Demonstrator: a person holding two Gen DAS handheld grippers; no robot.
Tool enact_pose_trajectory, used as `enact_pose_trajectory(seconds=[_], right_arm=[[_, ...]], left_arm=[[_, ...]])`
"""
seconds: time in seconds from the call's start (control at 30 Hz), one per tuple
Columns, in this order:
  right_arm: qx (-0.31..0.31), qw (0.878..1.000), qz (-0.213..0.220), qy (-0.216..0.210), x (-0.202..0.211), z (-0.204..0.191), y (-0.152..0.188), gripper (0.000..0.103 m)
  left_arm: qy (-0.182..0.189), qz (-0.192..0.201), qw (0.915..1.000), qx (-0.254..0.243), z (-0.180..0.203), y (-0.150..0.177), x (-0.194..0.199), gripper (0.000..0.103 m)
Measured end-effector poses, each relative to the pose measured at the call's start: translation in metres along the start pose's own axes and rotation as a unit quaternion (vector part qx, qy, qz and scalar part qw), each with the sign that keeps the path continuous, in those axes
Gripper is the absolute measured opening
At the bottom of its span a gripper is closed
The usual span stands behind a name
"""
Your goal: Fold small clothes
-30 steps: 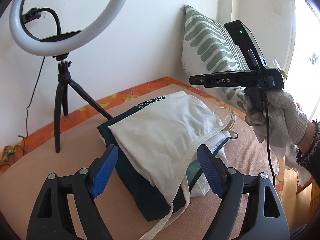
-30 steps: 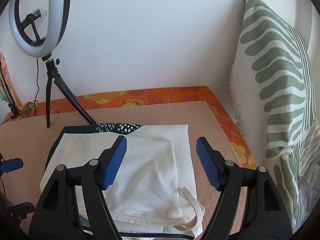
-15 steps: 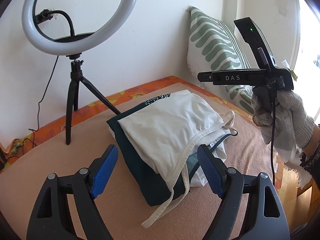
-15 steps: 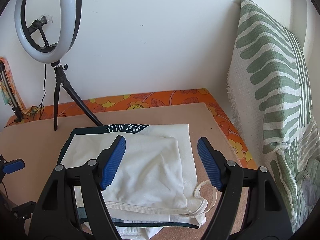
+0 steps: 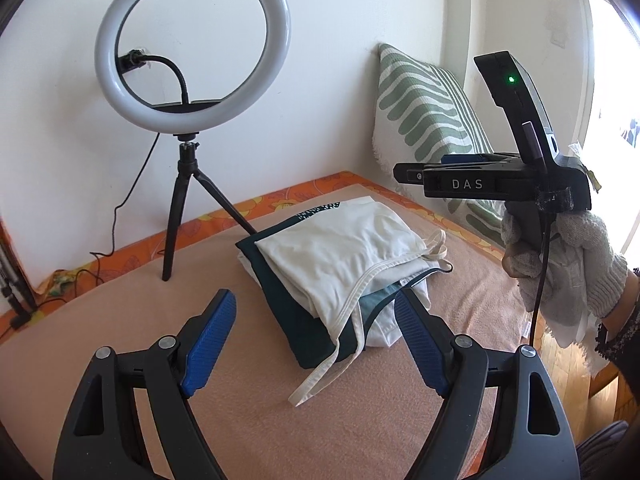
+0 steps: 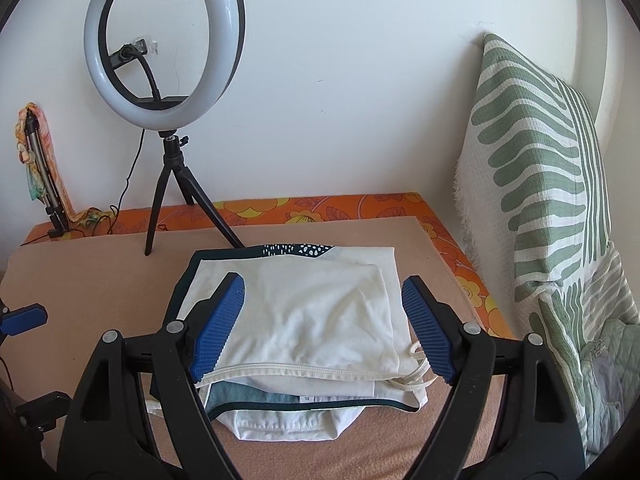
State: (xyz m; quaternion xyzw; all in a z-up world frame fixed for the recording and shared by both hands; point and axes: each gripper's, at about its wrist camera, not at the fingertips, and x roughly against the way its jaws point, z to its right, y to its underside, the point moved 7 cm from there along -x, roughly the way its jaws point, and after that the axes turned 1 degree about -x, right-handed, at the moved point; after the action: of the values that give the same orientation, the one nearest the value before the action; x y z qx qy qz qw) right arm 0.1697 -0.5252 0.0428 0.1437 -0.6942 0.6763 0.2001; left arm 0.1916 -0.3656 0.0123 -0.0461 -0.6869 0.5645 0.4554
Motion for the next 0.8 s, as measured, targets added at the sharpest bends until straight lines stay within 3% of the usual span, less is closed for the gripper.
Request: enact_pose_trajectory(seconds=[0.17,0.27,0.47,0.8], right_arm=[[0.003,1.000,0.014,0.000,0.033,-0.021,0.007,0.085],[0.000,1.000,0.027,0.000,0.055,-0.034,0.012,0.094],[0.013,0.999,0.049,0.001,0.096,-0.064,0.027,0.097],[0.017,0.998,0.067,0.002,0.129,-0.100,0.064,0.102]], left_arm=[[-0.006,0.011,0.9999,-0.001,0.000,0.009,0.033,0.082],[-0.011,0.018,0.9998,0.001,-0.002,0.016,0.054,0.082],[-0.016,0.025,0.9995,0.009,-0.002,0.035,0.088,0.083],[-0.031,0.021,0.9990,0.022,-0.010,0.070,0.120,0.085]])
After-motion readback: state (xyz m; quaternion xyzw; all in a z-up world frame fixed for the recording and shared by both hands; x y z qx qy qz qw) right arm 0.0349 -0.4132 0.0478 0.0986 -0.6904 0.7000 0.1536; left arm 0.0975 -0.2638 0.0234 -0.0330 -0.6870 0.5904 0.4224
